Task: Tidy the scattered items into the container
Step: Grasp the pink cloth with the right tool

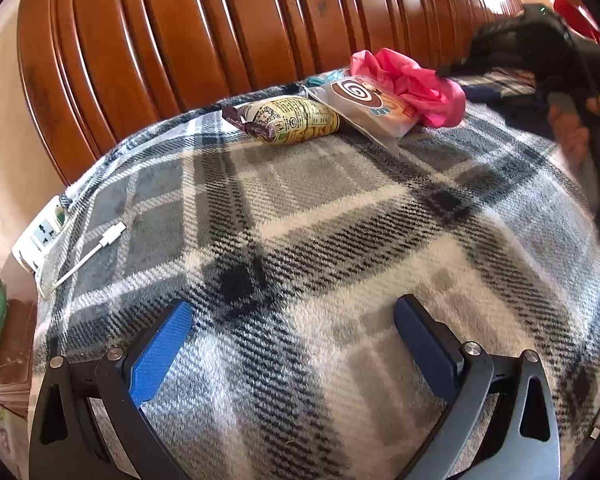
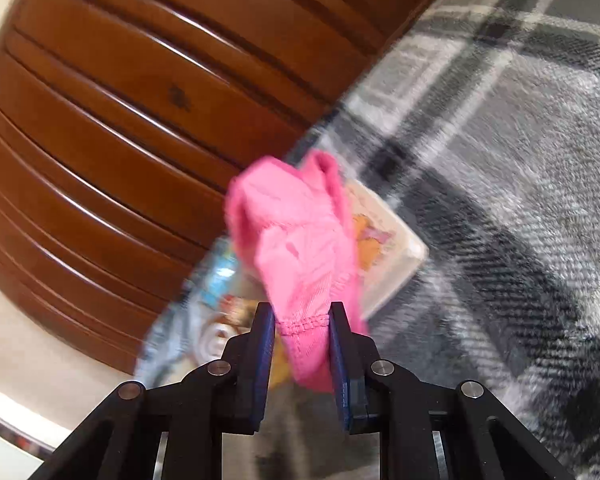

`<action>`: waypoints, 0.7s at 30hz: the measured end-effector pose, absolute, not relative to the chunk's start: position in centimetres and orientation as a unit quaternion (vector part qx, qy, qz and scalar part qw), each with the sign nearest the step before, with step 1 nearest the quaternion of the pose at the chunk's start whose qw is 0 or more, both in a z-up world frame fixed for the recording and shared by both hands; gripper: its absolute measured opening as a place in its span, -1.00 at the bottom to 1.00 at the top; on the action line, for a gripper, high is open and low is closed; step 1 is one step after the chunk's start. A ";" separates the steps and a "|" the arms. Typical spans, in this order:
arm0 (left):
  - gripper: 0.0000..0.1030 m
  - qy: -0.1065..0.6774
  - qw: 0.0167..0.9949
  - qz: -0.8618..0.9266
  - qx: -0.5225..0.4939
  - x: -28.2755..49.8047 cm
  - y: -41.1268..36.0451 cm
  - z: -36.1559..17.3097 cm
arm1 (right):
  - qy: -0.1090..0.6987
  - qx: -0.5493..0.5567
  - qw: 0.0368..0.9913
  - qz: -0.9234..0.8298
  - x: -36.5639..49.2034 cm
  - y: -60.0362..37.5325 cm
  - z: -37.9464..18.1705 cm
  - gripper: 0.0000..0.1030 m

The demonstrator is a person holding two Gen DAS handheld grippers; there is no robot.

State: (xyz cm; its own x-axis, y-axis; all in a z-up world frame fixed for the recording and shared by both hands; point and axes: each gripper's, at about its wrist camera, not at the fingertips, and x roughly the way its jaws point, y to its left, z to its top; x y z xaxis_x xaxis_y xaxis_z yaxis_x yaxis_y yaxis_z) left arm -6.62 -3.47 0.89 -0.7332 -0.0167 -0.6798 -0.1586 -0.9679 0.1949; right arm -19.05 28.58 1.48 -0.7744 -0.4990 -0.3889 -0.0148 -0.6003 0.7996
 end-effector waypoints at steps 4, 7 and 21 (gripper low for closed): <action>1.00 0.122 0.038 0.923 -0.363 -6.7 -3.5 1.1 | -0.421 0.276 0.183 -0.844 -17.6 28.5 4.3 -0.53; 1.00 0.127 0.035 0.922 -0.363 -6.7 -3.5 1.3 | -0.376 0.274 0.154 -0.872 -16.5 28.2 6.2 -0.47; 1.00 0.149 0.019 0.922 -0.356 -6.2 -2.9 1.6 | -0.282 0.384 0.095 -0.874 -24.2 22.3 0.5 -0.58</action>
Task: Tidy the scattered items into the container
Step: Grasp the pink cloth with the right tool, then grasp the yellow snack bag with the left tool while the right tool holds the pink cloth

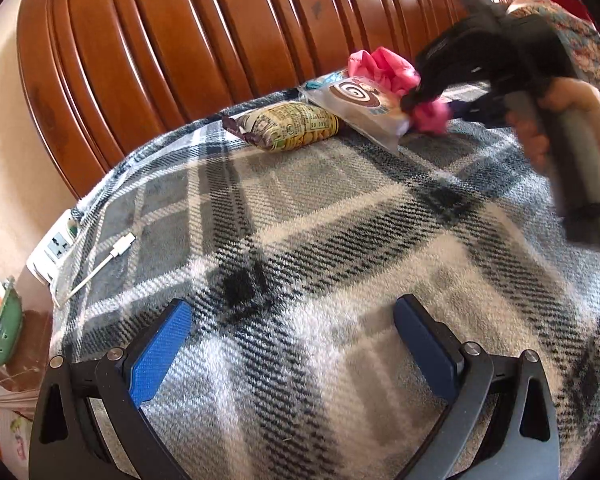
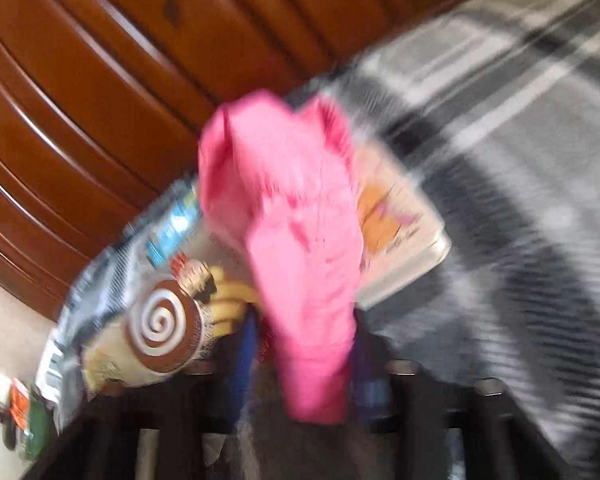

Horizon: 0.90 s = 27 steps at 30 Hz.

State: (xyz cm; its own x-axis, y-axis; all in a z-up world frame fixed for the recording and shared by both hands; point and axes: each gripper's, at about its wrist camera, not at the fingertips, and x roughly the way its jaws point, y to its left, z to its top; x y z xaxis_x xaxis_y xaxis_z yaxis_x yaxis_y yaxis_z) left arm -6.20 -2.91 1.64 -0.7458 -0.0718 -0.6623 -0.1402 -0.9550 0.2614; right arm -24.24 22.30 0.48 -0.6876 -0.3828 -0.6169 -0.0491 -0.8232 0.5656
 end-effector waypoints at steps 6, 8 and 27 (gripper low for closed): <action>1.00 0.148 0.018 0.922 -0.357 -6.2 -2.8 1.6 | -0.370 0.344 0.109 -0.856 -21.9 24.7 0.3 -0.70; 1.00 0.144 0.021 0.920 -0.364 -6.4 -2.9 1.7 | -0.379 0.316 0.103 -0.863 -20.0 25.8 1.0 -0.70; 1.00 0.151 0.217 0.891 -0.368 -23.4 -2.3 6.5 | -0.046 0.425 0.043 -0.903 -8.5 19.5 0.3 -0.68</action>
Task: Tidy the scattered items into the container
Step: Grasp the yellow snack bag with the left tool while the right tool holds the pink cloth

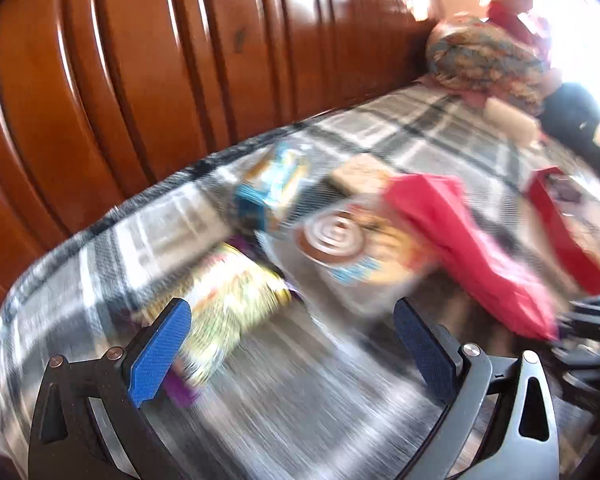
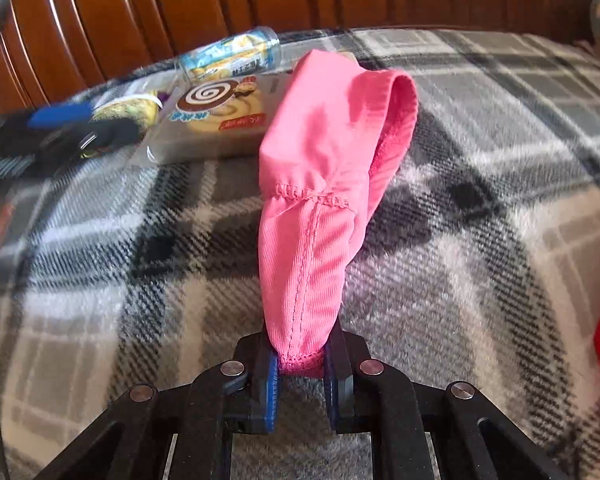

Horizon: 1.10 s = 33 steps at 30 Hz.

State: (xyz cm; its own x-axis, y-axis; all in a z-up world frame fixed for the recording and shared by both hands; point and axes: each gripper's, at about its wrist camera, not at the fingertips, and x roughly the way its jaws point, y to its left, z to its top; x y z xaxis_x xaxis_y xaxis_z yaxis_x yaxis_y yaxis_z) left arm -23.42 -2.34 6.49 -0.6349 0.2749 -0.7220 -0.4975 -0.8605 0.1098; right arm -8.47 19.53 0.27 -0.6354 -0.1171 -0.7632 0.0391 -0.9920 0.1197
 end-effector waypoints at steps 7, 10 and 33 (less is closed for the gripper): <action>1.00 0.072 0.229 0.888 -0.392 -26.0 -7.4 6.2 | -0.064 0.417 0.053 -0.905 -8.1 20.3 -0.2 -0.66; 1.00 0.015 0.187 0.912 -0.364 -26.3 -10.3 6.3 | -0.074 0.417 0.055 -0.904 -7.9 20.5 -0.3 -0.66; 0.50 0.147 0.217 0.881 -0.394 -29.4 -5.0 2.8 | -0.058 0.409 0.018 -0.910 -8.0 18.8 -0.3 -0.66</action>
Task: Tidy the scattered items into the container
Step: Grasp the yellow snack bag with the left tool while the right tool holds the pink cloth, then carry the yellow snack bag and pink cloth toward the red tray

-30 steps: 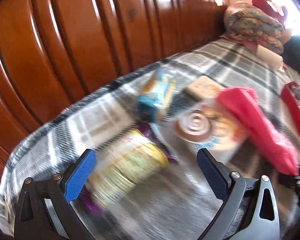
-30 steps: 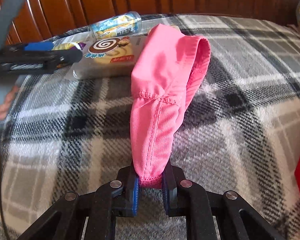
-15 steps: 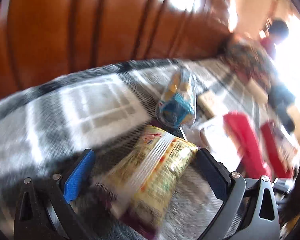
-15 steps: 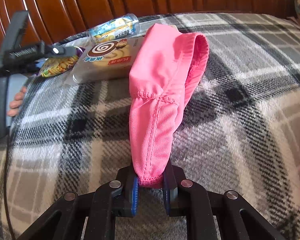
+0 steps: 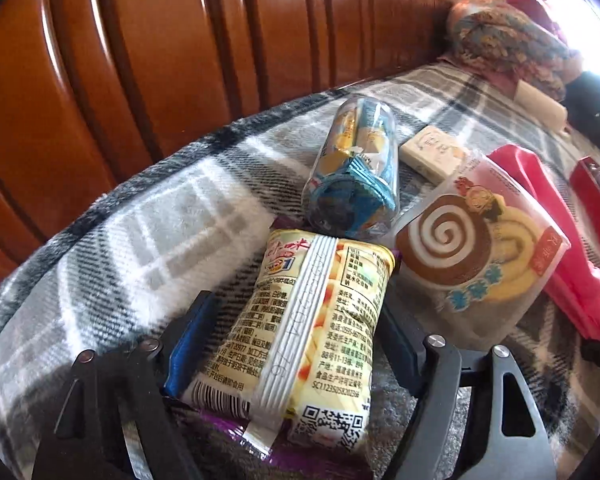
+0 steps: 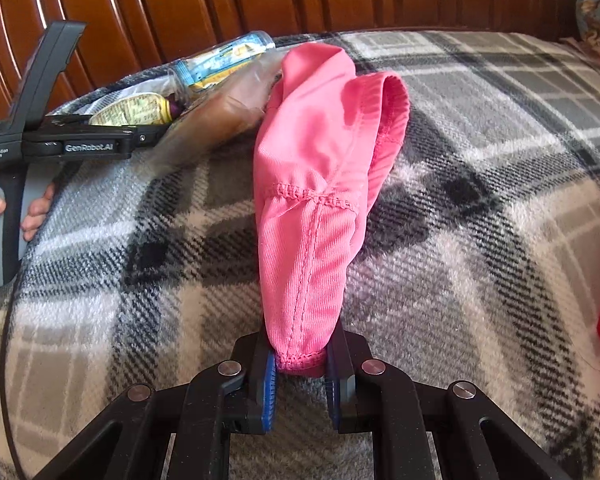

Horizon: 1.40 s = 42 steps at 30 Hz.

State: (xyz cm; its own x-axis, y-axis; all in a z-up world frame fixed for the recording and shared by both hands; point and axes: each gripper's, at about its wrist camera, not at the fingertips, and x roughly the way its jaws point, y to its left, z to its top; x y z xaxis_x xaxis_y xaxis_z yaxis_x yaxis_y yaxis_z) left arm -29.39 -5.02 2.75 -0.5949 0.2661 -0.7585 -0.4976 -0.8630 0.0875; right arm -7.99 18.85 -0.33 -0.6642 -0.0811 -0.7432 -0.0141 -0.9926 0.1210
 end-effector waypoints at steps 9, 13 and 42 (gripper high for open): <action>0.07 0.176 0.142 0.900 -0.374 -25.4 -3.2 2.9 | -0.047 0.406 0.010 -0.913 -8.1 18.7 -0.2 -0.67; 0.04 0.194 0.111 0.904 -0.364 -24.7 -2.9 3.3 | -0.046 0.407 -0.001 -0.912 -8.1 18.4 -0.2 -0.68; 0.05 0.211 0.143 0.919 -0.302 -17.9 0.8 11.7 | -0.102 0.325 -0.049 -0.939 -5.0 21.2 7.7 -0.70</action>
